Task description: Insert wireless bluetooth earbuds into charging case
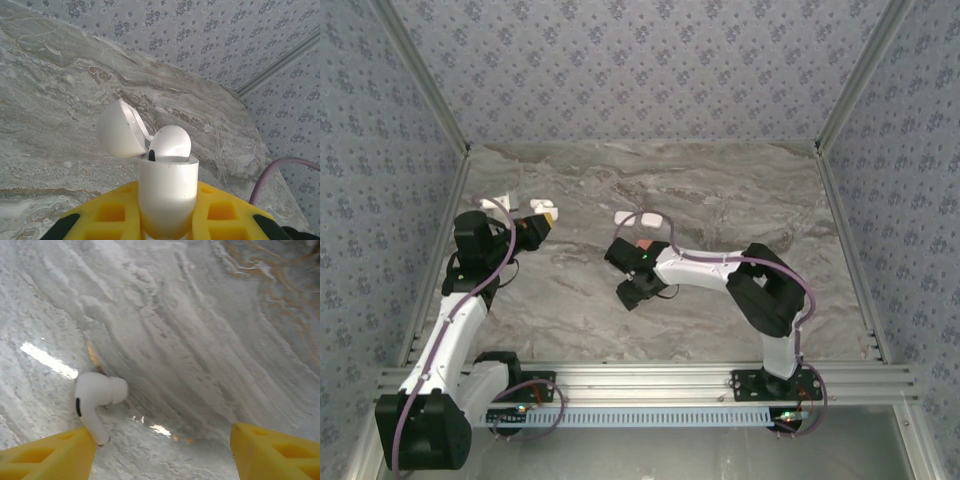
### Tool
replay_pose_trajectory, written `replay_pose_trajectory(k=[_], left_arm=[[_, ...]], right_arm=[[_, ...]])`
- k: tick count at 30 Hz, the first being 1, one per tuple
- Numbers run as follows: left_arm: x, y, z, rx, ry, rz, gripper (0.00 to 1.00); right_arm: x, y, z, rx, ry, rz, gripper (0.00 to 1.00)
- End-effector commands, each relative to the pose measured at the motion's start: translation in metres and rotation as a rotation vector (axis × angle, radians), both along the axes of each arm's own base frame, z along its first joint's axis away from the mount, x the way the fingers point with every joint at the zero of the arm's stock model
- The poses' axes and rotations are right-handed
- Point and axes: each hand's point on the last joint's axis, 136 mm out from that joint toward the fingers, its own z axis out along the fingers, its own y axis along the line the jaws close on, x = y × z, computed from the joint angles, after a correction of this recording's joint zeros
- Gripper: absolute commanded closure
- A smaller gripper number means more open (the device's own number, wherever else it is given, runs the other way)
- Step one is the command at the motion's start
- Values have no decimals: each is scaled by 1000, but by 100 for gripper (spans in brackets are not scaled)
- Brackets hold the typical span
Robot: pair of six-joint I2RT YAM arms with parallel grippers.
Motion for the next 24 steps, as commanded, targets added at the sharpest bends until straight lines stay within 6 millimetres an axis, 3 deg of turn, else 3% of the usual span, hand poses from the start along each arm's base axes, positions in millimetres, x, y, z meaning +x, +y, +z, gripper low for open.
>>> replay_pose_trajectory(k=[1, 5, 8, 14, 24], left_arm=[[3, -1, 5, -8, -17, 2, 100], [2, -2, 5, -7, -16, 2, 100], [2, -1, 4, -4, -15, 4, 100], [0, 0, 3, 4, -15, 9, 100], [-1, 1, 2, 6, -13, 14, 100]], right_arm=[[-3, -5, 17, 15, -14, 30, 26], [-3, 5, 38, 63, -41, 57, 26], [-3, 10, 42, 29, -62, 63, 27], [-8, 25, 29, -56, -61, 118, 35], [-11, 30, 8, -131, -59, 170, 48]])
